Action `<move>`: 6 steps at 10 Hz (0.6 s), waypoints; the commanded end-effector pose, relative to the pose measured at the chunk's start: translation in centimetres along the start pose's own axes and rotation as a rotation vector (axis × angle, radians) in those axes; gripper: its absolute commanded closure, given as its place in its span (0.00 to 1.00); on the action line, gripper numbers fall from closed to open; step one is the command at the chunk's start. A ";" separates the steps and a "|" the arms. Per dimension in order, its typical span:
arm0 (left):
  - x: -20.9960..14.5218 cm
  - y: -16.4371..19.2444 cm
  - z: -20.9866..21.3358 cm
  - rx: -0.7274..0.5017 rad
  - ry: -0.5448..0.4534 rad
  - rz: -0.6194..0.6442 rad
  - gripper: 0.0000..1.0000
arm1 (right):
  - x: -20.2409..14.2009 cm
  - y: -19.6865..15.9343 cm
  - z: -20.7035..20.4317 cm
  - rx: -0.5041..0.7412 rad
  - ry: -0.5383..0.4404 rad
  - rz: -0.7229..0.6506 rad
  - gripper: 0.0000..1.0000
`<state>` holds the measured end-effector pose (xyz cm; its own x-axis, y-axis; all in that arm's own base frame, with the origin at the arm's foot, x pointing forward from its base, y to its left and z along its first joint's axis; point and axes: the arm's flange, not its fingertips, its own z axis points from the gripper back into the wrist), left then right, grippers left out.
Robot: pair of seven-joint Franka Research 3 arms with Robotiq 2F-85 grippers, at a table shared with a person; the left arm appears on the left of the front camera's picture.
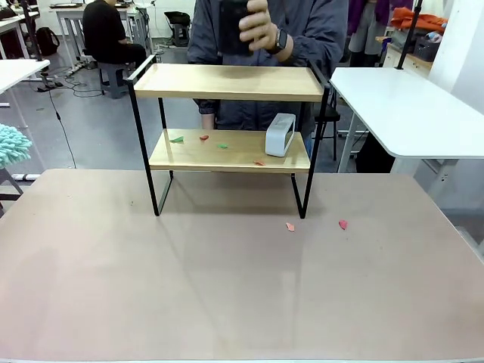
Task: Clean the shelf.
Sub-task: Clean the remaining tier of the Shelf with the Duster once objects are removed.
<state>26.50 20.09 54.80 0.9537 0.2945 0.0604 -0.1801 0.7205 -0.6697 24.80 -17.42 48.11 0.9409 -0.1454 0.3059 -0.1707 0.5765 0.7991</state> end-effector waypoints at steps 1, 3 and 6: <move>0.0 0.1 -0.3 -0.003 0.007 -0.003 0.88 | 0.2 0.1 -0.1 0.024 -0.016 0.026 0.00; 0.0 0.1 -0.3 -0.003 0.007 -0.003 0.88 | 0.2 0.1 -0.1 0.024 -0.016 0.026 0.00; 0.0 0.1 -0.3 -0.003 0.007 -0.003 0.88 | 0.2 0.1 -0.1 0.024 -0.016 0.026 0.00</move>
<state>26.64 20.05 54.51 0.9548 0.2927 0.0526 -0.1834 0.7187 -0.6707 24.80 -17.42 48.11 0.9409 -0.1453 0.3060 -0.1709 0.5765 0.7990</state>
